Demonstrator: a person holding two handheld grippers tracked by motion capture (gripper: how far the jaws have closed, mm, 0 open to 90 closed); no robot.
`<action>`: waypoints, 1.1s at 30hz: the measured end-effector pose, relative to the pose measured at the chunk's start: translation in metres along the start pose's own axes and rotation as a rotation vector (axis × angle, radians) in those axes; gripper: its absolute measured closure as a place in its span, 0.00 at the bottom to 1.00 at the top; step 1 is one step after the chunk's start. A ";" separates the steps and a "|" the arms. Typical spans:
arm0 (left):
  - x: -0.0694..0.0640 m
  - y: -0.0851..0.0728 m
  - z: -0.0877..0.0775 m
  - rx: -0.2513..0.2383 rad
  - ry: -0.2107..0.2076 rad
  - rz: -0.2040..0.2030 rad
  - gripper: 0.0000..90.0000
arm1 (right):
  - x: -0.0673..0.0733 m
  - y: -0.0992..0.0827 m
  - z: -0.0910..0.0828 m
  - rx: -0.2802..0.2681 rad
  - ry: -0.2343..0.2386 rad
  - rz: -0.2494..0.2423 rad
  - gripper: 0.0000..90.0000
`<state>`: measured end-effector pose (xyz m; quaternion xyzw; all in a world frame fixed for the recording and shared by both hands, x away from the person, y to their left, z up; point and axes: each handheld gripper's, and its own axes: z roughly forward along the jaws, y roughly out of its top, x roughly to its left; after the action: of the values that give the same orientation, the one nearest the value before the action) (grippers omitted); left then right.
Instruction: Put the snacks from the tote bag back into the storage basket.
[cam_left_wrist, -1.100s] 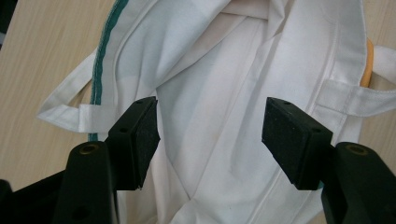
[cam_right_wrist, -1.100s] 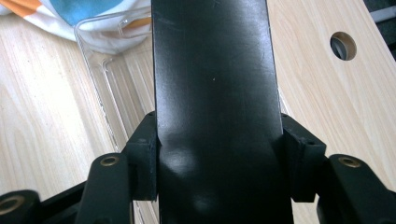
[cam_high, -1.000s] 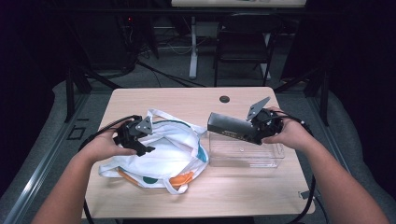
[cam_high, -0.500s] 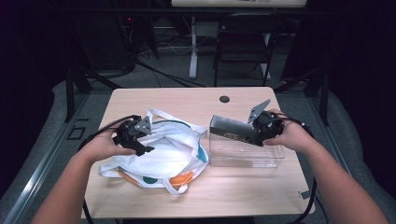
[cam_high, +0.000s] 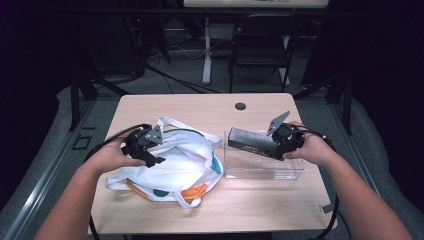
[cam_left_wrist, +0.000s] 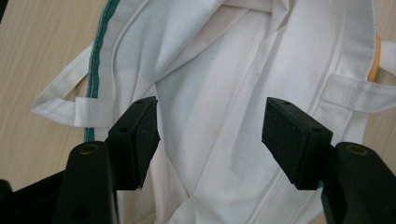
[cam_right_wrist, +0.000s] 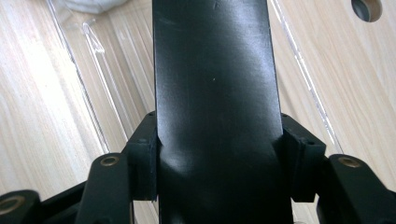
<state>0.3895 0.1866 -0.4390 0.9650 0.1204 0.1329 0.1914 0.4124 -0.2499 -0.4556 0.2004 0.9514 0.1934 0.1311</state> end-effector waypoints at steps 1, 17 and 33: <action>0.000 0.000 0.000 0.000 0.000 0.000 0.40 | 0.000 0.000 0.001 0.004 -0.003 -0.002 0.46; 0.000 -0.001 0.004 0.001 -0.004 -0.002 0.40 | 0.001 -0.007 0.018 0.029 0.007 -0.001 0.46; 0.000 -0.003 0.007 0.001 -0.008 -0.003 0.40 | 0.001 -0.008 0.043 0.054 0.028 0.002 0.46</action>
<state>0.3911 0.1871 -0.4460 0.9654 0.1214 0.1287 0.1915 0.4227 -0.2430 -0.4975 0.2021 0.9578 0.1708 0.1124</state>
